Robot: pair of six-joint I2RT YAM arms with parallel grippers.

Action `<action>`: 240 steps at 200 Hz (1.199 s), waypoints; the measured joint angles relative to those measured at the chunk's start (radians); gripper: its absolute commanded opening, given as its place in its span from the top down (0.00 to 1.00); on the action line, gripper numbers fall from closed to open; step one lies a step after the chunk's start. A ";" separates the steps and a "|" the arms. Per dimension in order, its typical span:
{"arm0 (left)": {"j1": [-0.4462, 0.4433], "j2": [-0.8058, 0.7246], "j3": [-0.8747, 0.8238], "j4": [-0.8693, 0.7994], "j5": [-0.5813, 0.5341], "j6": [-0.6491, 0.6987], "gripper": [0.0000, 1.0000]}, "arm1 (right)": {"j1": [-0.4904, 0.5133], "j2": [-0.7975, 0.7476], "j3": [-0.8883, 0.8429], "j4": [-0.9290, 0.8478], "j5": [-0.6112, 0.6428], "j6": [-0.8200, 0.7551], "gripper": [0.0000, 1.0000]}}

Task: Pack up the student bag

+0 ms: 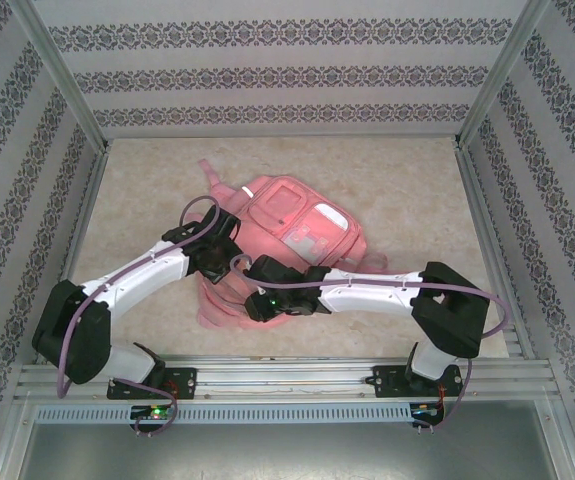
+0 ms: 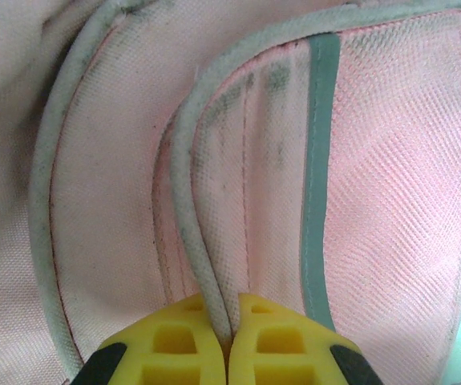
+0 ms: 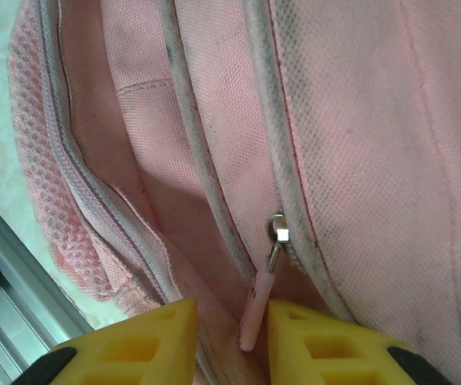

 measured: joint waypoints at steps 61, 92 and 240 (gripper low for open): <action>-0.006 -0.008 -0.002 0.000 -0.003 -0.031 1.00 | 0.031 0.067 0.106 -0.129 0.099 0.037 0.88; -0.006 -0.016 -0.001 -0.003 -0.008 -0.026 1.00 | 0.037 0.078 0.122 -0.162 0.141 0.061 1.00; 0.050 -0.071 -0.007 0.014 0.006 0.196 1.00 | -0.151 -0.208 -0.139 -0.184 0.212 -0.038 1.00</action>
